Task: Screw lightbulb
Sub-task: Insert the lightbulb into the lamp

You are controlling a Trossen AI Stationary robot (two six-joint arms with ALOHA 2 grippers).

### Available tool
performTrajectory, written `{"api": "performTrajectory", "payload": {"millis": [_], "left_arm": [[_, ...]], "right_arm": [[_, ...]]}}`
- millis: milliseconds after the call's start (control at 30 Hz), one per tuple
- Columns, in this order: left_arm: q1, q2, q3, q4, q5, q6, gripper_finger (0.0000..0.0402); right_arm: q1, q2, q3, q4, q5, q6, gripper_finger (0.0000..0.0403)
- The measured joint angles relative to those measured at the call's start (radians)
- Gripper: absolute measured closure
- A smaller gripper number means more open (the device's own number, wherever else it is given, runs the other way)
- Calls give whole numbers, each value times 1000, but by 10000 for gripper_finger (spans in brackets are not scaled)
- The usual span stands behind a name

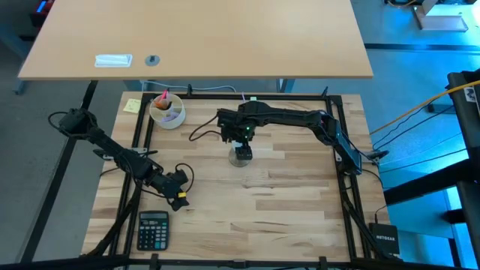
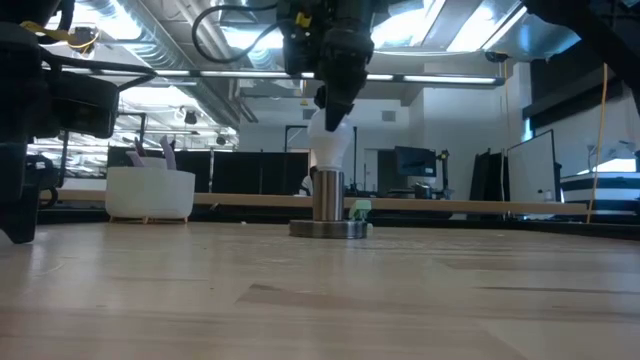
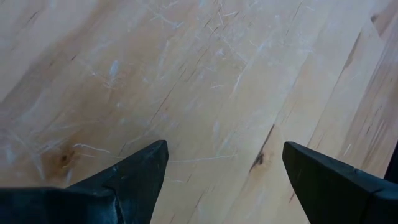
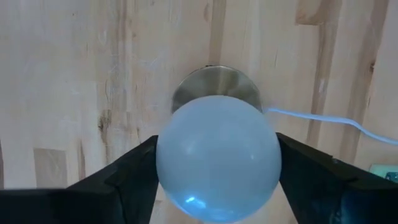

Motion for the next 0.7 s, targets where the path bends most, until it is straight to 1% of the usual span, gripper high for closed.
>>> {"api": "performTrajectory", "payload": {"millis": [133, 233, 700], "left_arm": [[0, 0, 0, -1, 0, 9, 92], [0, 0, 0, -7, 0, 13, 92], [0, -1, 0, -20, -1, 16, 92]], "right_arm": [[16, 0, 0, 18, 48, 0, 112], [26, 1, 0, 21, 65, 1, 111], [29, 28, 5, 29, 51, 78, 114]]}}
